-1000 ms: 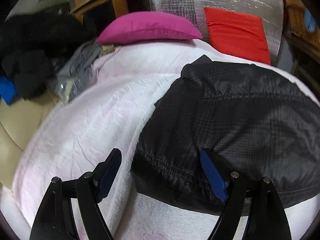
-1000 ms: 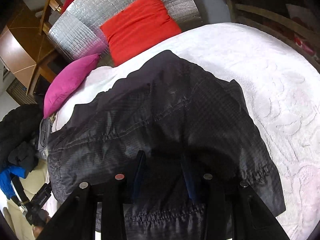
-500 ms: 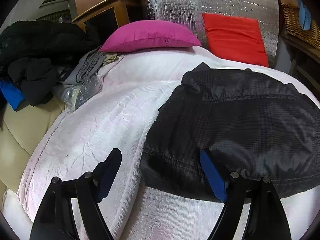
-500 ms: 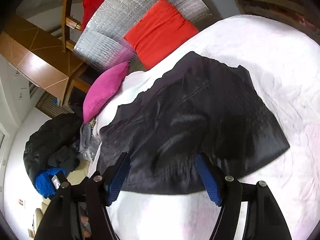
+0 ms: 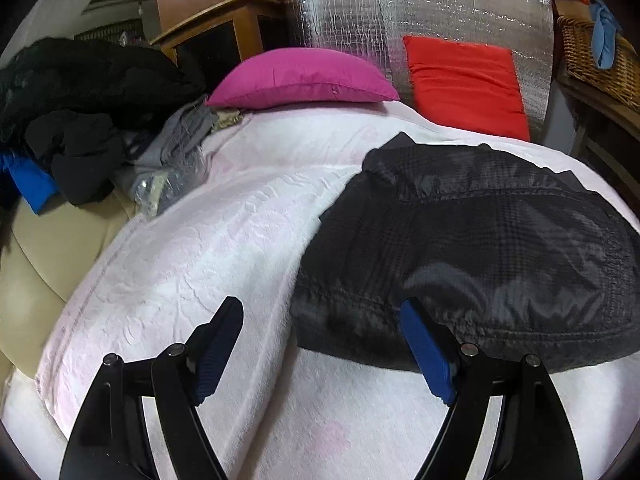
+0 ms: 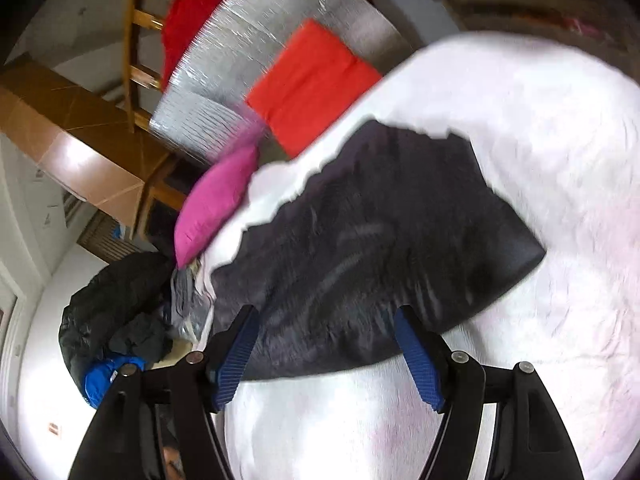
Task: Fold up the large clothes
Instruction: 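Press the folded jacket flat with both tools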
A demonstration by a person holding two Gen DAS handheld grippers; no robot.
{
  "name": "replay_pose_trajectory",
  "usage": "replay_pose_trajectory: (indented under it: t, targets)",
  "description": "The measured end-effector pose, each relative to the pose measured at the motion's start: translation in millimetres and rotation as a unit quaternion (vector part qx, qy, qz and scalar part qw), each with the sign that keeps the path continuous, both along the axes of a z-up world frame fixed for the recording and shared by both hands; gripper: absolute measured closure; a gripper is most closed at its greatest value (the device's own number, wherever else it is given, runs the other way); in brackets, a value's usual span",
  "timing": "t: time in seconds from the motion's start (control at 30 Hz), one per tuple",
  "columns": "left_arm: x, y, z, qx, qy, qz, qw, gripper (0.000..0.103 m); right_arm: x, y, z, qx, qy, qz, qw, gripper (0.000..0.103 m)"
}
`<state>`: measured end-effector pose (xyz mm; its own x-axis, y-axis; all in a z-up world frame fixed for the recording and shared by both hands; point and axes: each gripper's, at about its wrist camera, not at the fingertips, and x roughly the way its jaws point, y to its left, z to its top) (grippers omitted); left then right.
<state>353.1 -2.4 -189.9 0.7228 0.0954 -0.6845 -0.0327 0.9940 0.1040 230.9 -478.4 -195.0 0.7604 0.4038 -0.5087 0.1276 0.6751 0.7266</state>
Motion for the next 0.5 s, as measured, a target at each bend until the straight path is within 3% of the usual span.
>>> replay_pose_trajectory:
  t: [0.13, 0.23, 0.4, 0.5]
  targets:
    - [3, 4, -8, -0.043, 0.035, -0.005, 0.9985, 0.021, 4, 1, 3, -0.022, -0.005, -0.017, 1.0, 0.03]
    - [10, 10, -18, -0.086, 0.07, 0.002, 0.9938, 0.021, 19, -1, -4, -0.011, 0.005, -0.026, 1.0, 0.03]
    - [27, 29, -42, -0.189, 0.129, 0.012, 0.9734, 0.021, 59, -7, -38, 0.01, 0.055, -0.039, 0.998, 0.03]
    - [27, 41, -50, -0.241, 0.149, 0.022, 0.9587, 0.021, 62, -8, -42, 0.017, 0.056, -0.048, 0.997, 0.03]
